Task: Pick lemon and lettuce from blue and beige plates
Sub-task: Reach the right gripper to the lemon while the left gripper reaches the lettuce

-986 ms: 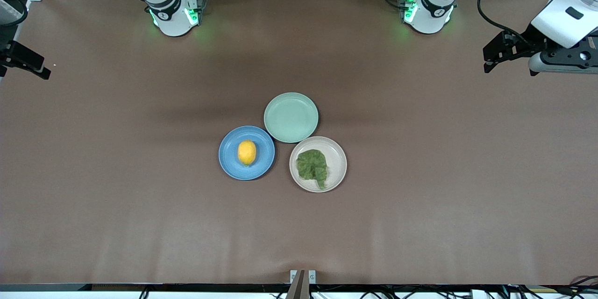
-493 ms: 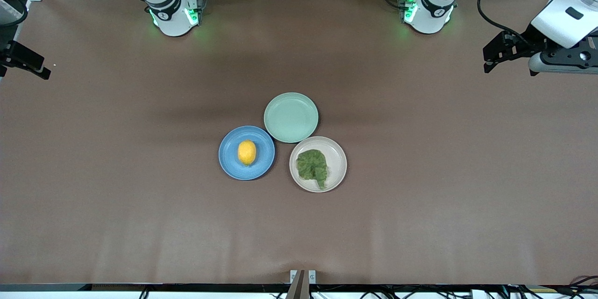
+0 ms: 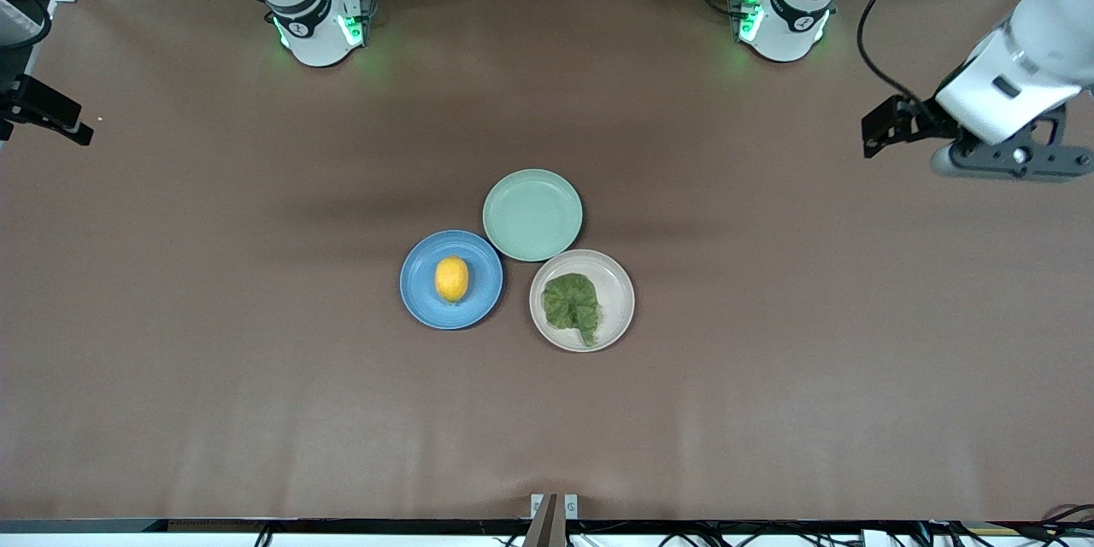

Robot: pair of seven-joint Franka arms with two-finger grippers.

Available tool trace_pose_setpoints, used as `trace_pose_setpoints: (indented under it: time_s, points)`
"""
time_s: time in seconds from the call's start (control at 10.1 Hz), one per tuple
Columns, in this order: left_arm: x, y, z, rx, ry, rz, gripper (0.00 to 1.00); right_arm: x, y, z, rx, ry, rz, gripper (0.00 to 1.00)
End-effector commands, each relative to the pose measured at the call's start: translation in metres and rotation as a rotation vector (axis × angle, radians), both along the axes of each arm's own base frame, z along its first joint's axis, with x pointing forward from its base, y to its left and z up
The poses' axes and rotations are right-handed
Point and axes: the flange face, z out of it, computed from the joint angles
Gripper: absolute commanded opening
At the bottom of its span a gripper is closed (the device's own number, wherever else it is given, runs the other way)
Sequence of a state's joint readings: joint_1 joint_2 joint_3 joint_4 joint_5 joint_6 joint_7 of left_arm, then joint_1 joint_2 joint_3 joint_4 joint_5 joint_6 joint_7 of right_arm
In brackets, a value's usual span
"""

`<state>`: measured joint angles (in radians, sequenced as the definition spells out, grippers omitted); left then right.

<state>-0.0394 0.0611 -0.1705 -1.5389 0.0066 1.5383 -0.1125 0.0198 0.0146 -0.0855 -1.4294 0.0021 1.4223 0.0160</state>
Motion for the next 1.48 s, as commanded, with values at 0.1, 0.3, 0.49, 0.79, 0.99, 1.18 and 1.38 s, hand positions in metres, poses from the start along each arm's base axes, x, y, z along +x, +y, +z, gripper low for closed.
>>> trace_pose_setpoints:
  time_s: [0.1,0.3,0.49,0.79,0.99,1.18,1.38]
  points:
    - [0.028,-0.05,-0.044,-0.032,0.019,0.064,1.0,0.003,0.029,-0.028,0.021,0.055,0.008,1.0]
    - [0.04,-0.073,-0.07,-0.039,0.01,0.102,1.0,0.015,0.077,-0.048,0.054,0.08,-0.046,1.0]
    - [0.054,-0.098,-0.093,-0.054,-0.003,0.136,1.0,0.026,0.134,-0.076,0.048,0.11,-0.058,1.0]
    - [0.074,-0.144,-0.139,-0.069,-0.002,0.235,1.0,0.046,0.205,-0.13,0.049,0.128,-0.092,1.0]
    - [0.08,-0.182,-0.188,-0.081,-0.016,0.326,1.0,0.055,0.241,-0.177,0.054,0.123,-0.13,1.0]
    - [0.084,-0.207,-0.225,-0.102,-0.034,0.392,1.0,0.056,0.277,-0.231,0.064,0.121,-0.12,1.0]
    - [0.082,-0.248,-0.258,-0.159,-0.101,0.347,1.0,0.057,0.306,-0.275,0.072,0.119,-0.102,1.0]
